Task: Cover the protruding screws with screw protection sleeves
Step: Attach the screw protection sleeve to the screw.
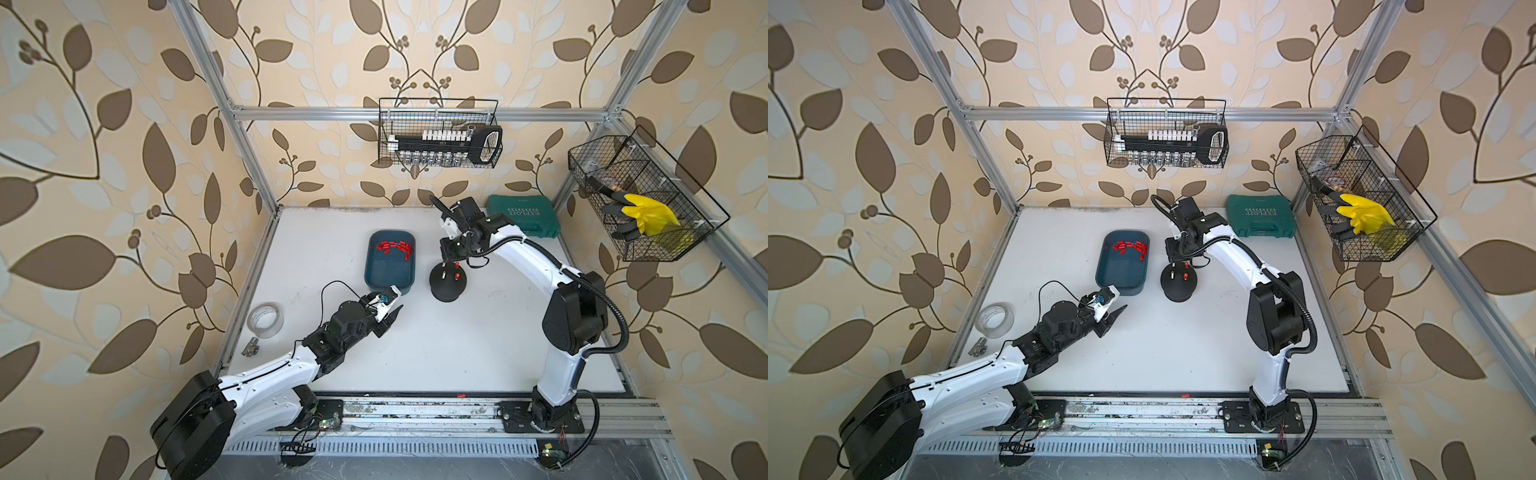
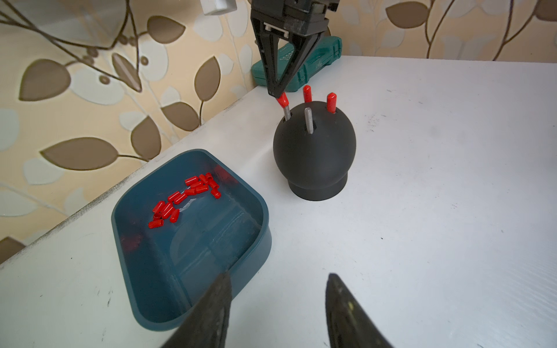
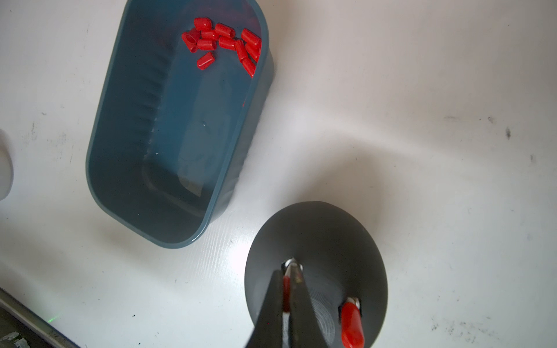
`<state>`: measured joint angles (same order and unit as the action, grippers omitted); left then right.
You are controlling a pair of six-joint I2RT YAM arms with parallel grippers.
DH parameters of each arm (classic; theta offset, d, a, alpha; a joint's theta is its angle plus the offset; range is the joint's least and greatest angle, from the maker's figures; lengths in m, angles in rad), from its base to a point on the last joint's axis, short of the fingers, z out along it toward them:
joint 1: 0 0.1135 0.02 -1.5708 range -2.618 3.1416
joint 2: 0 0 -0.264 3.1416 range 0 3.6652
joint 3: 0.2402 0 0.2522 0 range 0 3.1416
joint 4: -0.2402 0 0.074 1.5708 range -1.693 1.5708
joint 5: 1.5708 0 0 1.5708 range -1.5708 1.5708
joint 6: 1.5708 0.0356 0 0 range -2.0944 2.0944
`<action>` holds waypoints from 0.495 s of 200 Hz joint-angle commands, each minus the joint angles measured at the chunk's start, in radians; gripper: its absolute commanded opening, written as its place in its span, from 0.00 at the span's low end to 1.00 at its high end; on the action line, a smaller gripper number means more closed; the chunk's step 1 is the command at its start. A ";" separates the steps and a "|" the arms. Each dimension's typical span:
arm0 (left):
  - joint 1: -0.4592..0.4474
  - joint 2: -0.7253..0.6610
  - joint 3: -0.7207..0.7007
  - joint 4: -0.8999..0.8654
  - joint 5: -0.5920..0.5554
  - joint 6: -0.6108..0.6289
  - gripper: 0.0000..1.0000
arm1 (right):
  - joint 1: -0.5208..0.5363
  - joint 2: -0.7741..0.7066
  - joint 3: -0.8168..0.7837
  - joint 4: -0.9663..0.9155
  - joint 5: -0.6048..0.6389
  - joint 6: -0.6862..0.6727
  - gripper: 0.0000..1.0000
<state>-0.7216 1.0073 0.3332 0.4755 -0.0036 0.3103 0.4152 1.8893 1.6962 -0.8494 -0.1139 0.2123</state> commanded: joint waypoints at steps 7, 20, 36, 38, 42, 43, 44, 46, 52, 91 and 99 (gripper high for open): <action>-0.013 -0.012 0.037 0.017 -0.009 -0.001 0.52 | 0.005 -0.027 -0.029 -0.056 -0.029 -0.001 0.07; -0.012 -0.012 0.038 0.017 -0.011 0.000 0.52 | 0.005 -0.031 -0.031 -0.054 -0.036 -0.001 0.07; -0.012 -0.012 0.039 0.016 -0.010 0.000 0.52 | 0.006 -0.040 -0.037 -0.051 -0.037 0.001 0.07; -0.012 -0.012 0.038 0.016 -0.010 -0.001 0.52 | 0.006 -0.041 -0.038 -0.051 -0.037 0.001 0.07; -0.012 -0.012 0.038 0.016 -0.010 -0.001 0.52 | 0.005 -0.044 -0.038 -0.051 -0.037 0.001 0.07; -0.012 -0.012 0.038 0.016 -0.011 -0.001 0.52 | 0.005 -0.044 -0.038 -0.052 -0.037 0.001 0.07; -0.012 -0.012 0.038 0.016 -0.011 -0.001 0.52 | 0.006 -0.046 -0.039 -0.052 -0.037 0.001 0.07; -0.012 -0.012 0.039 0.017 -0.010 -0.001 0.52 | 0.006 -0.047 -0.041 -0.053 -0.037 0.001 0.07; -0.012 -0.012 0.038 0.017 -0.011 -0.002 0.52 | 0.005 -0.052 -0.044 -0.051 -0.038 0.000 0.07; -0.013 -0.013 0.039 0.016 -0.010 0.001 0.52 | 0.005 -0.047 -0.063 -0.048 -0.037 -0.006 0.07; -0.012 -0.012 0.039 0.015 -0.013 0.001 0.52 | 0.005 -0.048 -0.068 -0.043 -0.036 -0.005 0.07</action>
<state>-0.7216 1.0073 0.3332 0.4755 -0.0040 0.3103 0.4152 1.8595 1.6604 -0.8486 -0.1379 0.2123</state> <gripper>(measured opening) 0.522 0.072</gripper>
